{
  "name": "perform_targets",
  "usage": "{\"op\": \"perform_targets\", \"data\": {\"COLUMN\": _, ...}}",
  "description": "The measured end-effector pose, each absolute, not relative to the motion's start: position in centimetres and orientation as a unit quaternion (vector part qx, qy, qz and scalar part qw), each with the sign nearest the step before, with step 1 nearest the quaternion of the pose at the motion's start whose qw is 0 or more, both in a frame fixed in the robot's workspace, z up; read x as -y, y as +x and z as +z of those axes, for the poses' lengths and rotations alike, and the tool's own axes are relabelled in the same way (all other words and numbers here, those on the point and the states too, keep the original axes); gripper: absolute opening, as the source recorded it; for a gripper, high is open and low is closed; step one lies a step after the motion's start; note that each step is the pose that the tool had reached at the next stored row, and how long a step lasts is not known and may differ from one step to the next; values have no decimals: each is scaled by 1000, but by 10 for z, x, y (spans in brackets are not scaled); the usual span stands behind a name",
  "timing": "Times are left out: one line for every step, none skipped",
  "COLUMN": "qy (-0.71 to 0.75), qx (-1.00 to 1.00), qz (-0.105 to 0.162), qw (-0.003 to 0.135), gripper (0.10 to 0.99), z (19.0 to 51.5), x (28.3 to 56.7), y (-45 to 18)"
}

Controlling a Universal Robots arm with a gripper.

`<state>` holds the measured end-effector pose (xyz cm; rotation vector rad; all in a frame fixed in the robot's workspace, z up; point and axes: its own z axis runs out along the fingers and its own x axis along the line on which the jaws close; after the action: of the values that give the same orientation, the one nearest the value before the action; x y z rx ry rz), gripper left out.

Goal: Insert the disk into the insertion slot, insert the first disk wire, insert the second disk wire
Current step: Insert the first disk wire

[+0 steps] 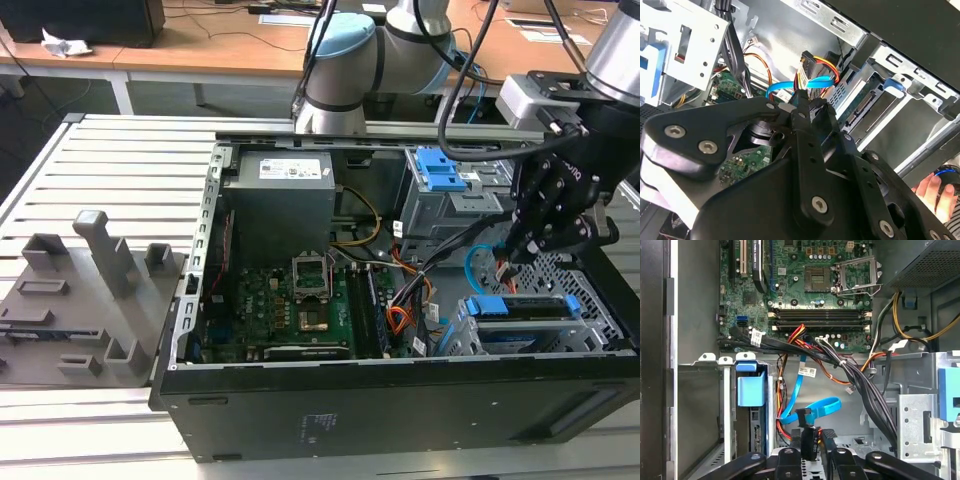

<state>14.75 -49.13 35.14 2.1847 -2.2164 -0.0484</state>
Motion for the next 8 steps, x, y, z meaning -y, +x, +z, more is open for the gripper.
{"op": "perform_targets", "data": {"qy": 702, "qx": 712, "qz": -15, "qw": 15, "gripper": 298, "z": 351, "x": 491, "y": 147}}
{"op": "perform_targets", "data": {"qy": 702, "qx": 712, "qz": -15, "qw": 15, "gripper": 220, "z": 351, "x": 491, "y": 147}}
{"op": "perform_targets", "data": {"qy": 702, "qx": 712, "qz": -14, "qw": 16, "gripper": 173, "z": 351, "x": 491, "y": 147}}
{"op": "perform_targets", "data": {"qy": 702, "qx": 712, "qz": -14, "qw": 16, "gripper": 169, "z": 351, "x": 491, "y": 148}}
{"op": "perform_targets", "data": {"qy": 702, "qx": 712, "qz": -14, "qw": 16, "gripper": 169, "z": 351, "x": 491, "y": 147}}
{"op": "perform_targets", "data": {"qy": 702, "qx": 712, "qz": -14, "qw": 16, "gripper": 169, "z": 351, "x": 491, "y": 147}}
{"op": "perform_targets", "data": {"qy": 702, "qx": 712, "qz": -13, "qw": 17, "gripper": 169, "z": 351, "x": 491, "y": 147}}
{"op": "perform_targets", "data": {"qy": 702, "qx": 712, "qz": -13, "qw": 17, "gripper": 169, "z": 351, "x": 491, "y": 149}}
